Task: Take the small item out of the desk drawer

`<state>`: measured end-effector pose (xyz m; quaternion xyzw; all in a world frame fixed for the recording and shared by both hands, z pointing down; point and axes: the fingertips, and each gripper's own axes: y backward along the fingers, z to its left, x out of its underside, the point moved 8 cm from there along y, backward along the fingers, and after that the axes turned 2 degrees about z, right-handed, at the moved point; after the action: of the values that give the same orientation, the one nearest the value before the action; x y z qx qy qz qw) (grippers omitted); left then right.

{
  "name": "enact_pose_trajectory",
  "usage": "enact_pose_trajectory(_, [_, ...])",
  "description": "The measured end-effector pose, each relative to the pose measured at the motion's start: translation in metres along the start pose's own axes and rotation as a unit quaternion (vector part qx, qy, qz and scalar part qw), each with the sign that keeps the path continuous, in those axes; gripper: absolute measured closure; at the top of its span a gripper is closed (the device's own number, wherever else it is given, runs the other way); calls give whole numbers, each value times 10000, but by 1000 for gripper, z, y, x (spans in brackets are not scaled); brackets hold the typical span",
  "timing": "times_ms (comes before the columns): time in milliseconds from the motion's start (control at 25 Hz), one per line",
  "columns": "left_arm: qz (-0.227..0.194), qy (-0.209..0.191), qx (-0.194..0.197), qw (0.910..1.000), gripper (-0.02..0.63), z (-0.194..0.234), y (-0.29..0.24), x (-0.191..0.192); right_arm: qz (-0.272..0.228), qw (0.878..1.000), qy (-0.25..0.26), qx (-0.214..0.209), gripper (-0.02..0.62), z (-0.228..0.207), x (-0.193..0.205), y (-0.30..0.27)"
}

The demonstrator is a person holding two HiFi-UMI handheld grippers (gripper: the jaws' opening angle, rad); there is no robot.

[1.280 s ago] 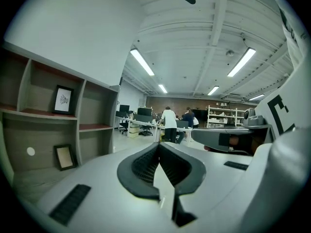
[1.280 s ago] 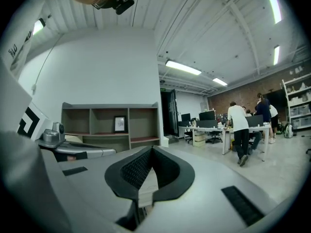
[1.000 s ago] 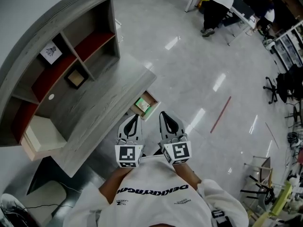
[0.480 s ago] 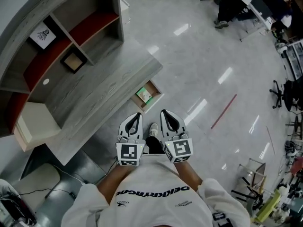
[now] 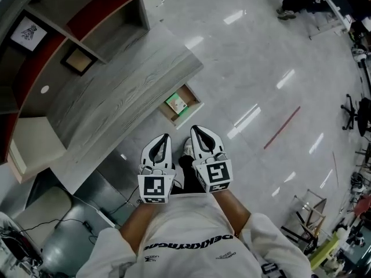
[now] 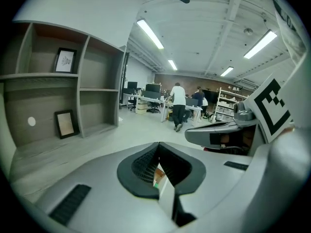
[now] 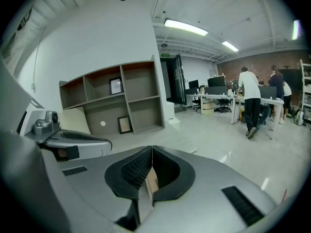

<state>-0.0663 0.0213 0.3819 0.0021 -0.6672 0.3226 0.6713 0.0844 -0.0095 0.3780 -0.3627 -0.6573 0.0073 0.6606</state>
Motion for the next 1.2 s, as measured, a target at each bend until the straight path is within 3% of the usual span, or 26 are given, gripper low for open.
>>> enact_pose_trajectory(440, [232, 477, -290, 9982, 589, 1, -34, 48, 571, 9980, -84, -266, 563, -19, 52, -41])
enact_pose_trajectory(960, [244, 869, -526, 9945, 589, 1, -60, 85, 871, 9954, -119, -380, 560, -36, 93, -86])
enact_pose_trajectory(1200, [284, 947, -490, 9939, 589, 2, -71, 102, 1047, 9932, -86, -492, 515, -39, 110, -105])
